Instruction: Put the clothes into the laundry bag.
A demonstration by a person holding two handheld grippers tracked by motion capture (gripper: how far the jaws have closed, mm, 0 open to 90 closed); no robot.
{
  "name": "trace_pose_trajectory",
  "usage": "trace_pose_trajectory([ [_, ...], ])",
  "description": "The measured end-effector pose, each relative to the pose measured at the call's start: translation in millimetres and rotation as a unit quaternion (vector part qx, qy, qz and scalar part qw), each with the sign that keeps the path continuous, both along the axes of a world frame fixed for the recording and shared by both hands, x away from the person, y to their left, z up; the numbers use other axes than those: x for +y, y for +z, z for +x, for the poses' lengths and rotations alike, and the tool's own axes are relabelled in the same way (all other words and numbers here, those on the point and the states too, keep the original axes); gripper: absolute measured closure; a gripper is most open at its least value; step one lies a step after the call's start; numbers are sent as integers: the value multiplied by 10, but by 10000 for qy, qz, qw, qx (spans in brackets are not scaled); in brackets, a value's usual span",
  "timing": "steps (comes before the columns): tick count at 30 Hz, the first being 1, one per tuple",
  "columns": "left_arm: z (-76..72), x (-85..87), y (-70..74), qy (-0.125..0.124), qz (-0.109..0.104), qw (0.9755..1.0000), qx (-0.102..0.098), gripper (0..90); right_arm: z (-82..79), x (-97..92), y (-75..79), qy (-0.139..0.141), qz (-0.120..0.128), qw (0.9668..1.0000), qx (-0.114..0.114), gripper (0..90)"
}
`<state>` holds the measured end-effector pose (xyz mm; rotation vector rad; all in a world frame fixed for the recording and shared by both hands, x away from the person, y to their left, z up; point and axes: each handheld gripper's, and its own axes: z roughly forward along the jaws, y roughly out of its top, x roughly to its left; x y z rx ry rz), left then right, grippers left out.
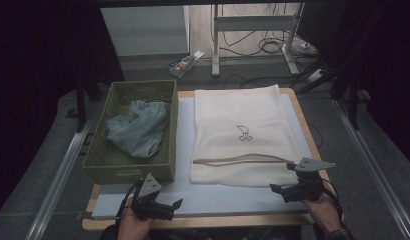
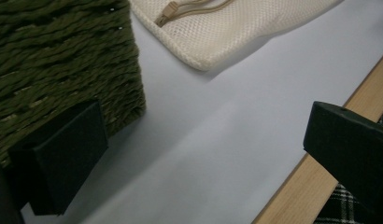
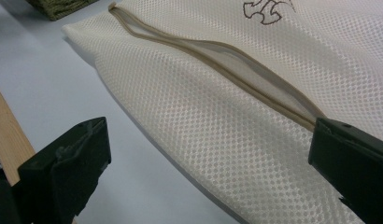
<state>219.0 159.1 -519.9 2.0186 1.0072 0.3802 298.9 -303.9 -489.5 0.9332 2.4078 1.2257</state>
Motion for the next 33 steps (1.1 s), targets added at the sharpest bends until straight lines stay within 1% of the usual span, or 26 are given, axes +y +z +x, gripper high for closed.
trace_pose_trajectory([
  [3, -2, -10, -4, -45, 30, 10000, -13, 1, 5, -15, -1, -17, 36, 10000, 23, 0],
  [4, 4, -9, -9, -80, -21, 10000, 34, 2, 7, -17, -1, -21, 23, 10000, 4, 0],
  [5, 4, -9, -9, -80, -21, 10000, 34, 3, 7, -17, -2, -22, 8, 10000, -10, 0],
  [6, 9, -2, -12, -94, -80, 9999, 58, 3, 7, -17, -2, -22, 8, 10000, -10, 0],
  [7, 12, 3, -12, -78, -107, 9999, 79, 6, 9, -11, -6, -11, -49, 10000, -33, 0],
  [8, 14, 9, -11, -60, -136, 9998, 92, 6, 9, -11, -6, -11, -49, 10000, -33, 0],
  [9, 15, 23, -9, -47, -202, 9998, 78, 6, 9, -6, -9, 6, -82, 10000, -40, 0],
  [13, 18, 28, -12, -50, -227, 9997, 64, 7, 9, -6, -11, 5, -90, 9999, -54, 0],
  [17, 21, 9, -21, -98, -178, 9998, 57, 6, 11, -5, -13, 12, -94, 9999, -39, 0],
  [22, 26, -10, -35, -104, -11, 9999, 92, 6, 14, -1, -18, 6, -103, 9999, -15, 0],
  [23, 26, -10, -35, -104, -11, 9999, 92, 6, 15, -3, -18, -8, -92, 10000, -4, 0],
  [25, 27, -19, -40, -96, 68, 9999, 99, 6, 19, -11, -20, -45, -32, 10000, 70, 0],
  [29, 28, -24, -42, -95, 94, 9999, 98, 6, 26, -20, -22, -91, 40, 9999, 136, 0],
  [33, 25, -21, -38, -130, 45, 9999, 78, 6, 26, -21, -18, -136, 103, 9998, 141, 0],
])
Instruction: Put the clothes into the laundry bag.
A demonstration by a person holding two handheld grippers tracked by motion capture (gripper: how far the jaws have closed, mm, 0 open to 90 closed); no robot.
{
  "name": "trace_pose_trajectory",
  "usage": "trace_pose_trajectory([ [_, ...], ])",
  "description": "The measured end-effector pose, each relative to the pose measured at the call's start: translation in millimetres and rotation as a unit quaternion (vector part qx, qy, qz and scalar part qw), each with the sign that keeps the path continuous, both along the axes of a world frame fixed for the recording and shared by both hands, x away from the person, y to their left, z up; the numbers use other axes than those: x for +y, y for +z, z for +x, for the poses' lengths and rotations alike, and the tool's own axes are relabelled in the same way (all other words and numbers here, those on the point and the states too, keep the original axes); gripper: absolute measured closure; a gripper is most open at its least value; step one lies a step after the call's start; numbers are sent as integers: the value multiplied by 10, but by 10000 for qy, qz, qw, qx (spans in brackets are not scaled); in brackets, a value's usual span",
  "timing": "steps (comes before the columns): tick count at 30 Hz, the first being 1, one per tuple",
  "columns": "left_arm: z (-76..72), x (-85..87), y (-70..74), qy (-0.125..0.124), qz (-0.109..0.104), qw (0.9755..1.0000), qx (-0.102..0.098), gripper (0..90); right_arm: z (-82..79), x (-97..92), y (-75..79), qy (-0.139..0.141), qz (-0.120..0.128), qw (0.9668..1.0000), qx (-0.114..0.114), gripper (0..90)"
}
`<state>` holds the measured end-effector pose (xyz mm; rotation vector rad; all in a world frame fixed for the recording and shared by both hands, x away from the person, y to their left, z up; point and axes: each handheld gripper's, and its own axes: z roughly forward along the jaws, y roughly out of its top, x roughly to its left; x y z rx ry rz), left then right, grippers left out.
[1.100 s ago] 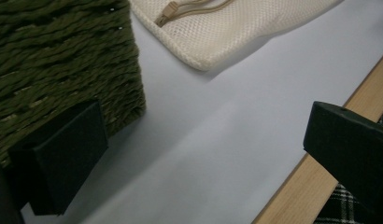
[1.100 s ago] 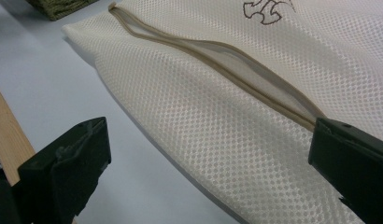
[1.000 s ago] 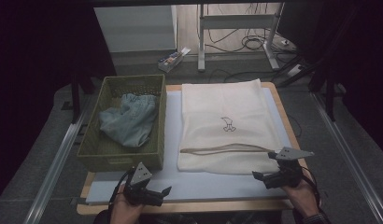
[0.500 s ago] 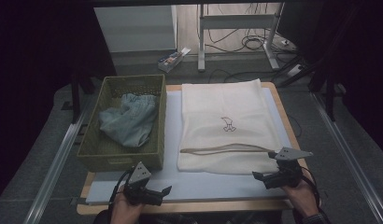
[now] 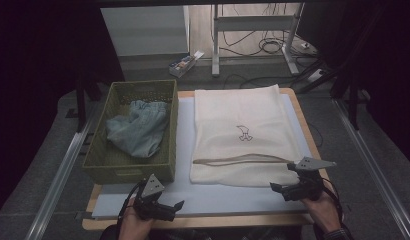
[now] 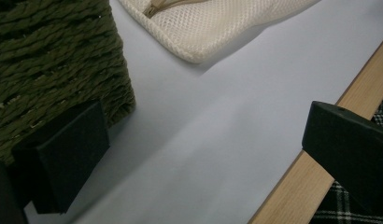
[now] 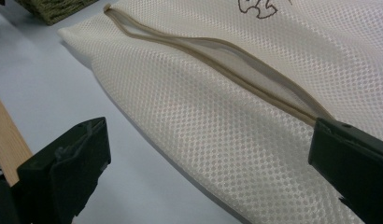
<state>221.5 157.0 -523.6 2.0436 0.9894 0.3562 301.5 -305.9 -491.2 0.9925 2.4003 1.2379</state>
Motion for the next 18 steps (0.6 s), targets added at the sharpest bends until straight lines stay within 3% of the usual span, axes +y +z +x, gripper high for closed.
trace_pose_trajectory([
  [8, -2, -12, -6, -51, 40, 10000, -4, 6, 6, 20, 21, -44, -168, 9998, -118, 0],
  [18, 0, -16, -8, -61, 65, 10000, -22, 6, 69, 104, 48, -10, -208, 9994, -291, 0],
])
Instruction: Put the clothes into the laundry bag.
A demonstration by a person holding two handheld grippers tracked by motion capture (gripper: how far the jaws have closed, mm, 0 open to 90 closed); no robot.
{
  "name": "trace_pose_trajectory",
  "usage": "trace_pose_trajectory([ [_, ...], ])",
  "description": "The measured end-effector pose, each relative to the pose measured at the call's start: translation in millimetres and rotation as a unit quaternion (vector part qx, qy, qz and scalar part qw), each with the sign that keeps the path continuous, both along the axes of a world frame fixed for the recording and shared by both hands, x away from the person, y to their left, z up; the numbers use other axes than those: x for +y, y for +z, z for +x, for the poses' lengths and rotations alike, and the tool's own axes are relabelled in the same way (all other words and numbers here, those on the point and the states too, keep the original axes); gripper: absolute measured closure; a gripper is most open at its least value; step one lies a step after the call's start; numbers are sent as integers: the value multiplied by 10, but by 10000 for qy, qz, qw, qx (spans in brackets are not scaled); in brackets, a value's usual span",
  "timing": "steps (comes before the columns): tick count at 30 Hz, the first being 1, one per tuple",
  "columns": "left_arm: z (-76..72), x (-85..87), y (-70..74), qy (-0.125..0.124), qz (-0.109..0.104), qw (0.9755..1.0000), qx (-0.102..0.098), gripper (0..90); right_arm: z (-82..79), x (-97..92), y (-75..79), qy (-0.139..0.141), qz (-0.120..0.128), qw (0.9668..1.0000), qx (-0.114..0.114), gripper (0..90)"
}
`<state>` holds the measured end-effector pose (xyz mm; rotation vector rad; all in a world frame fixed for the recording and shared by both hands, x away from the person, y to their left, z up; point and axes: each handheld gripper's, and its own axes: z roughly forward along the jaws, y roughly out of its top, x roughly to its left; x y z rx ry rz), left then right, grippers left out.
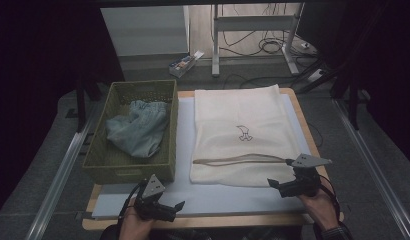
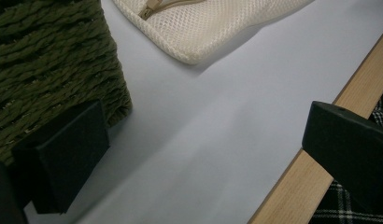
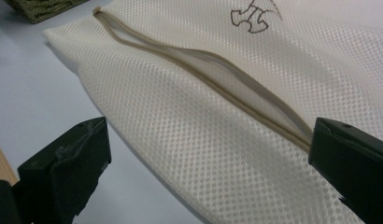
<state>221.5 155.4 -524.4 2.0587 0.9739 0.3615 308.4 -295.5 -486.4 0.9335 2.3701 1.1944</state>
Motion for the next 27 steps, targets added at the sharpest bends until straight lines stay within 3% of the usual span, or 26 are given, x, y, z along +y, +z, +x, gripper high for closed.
trace_pose_trajectory([
  [17, 4, 6, 10, 117, -32, 9999, 24, 0, 112, 82, 16, 47, 318, 9993, 164, 0],
  [22, 4, 8, 9, 84, -91, 9999, 34, 0, 154, 119, 32, 85, 252, 9996, 70, 0],
  [27, 0, -10, 12, 28, 18, 10000, 35, 0, 196, 145, 22, 96, 200, 9997, 52, 0],
])
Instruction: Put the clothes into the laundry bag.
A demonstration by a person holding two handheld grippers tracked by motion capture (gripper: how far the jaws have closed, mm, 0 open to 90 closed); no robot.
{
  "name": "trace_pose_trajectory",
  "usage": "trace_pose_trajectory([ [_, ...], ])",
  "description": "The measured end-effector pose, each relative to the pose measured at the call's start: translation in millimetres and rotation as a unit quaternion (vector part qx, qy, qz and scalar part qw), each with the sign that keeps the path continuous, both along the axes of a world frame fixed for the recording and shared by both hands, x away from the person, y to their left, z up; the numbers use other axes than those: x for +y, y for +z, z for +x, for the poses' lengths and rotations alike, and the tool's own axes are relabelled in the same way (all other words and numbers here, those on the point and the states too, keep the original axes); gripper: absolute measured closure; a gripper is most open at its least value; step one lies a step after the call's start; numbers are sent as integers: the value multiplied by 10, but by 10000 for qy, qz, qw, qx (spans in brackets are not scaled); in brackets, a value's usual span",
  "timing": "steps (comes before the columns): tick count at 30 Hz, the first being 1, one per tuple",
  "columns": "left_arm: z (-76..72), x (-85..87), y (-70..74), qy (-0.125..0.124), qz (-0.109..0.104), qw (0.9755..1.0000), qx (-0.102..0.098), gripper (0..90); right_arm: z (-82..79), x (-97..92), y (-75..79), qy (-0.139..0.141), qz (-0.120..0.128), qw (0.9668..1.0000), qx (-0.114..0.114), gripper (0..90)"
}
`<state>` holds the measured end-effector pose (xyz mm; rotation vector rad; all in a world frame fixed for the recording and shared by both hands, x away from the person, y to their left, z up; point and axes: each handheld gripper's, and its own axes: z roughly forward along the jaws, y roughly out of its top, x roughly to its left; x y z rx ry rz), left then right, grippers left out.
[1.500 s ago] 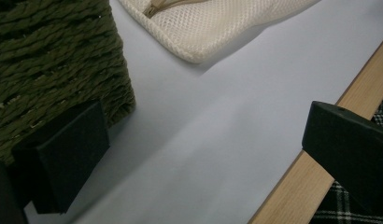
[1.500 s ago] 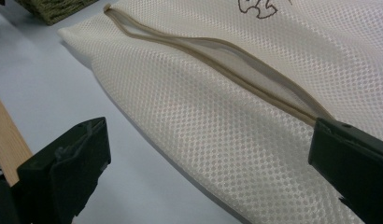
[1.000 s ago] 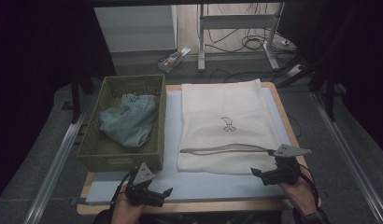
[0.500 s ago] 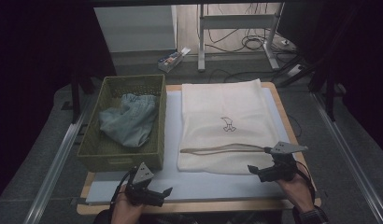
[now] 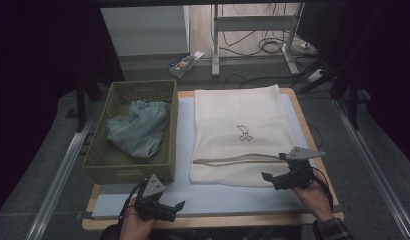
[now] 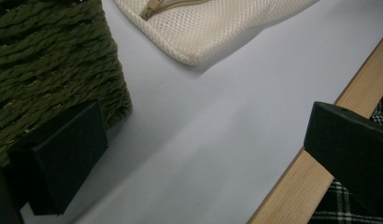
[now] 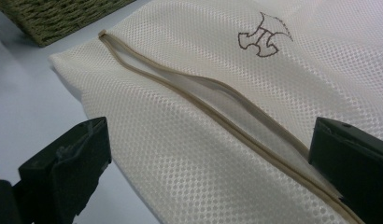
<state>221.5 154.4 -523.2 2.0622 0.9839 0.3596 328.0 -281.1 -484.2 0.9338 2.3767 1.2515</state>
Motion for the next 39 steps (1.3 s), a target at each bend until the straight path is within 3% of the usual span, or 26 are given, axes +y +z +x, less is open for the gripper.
trace_pose_trajectory([
  [23, 5, -27, -20, -29, 163, 9998, 54, 1, 143, 109, -38, 2, -271, 9996, -62, 0],
  [28, 4, -38, -23, -47, 206, 9998, 59, 2, 193, 114, -26, -46, -136, 9999, -82, 0],
  [39, 9, -49, -32, -45, 274, 9996, 83, 3, 266, 133, -58, -63, -147, 9999, -18, 0],
])
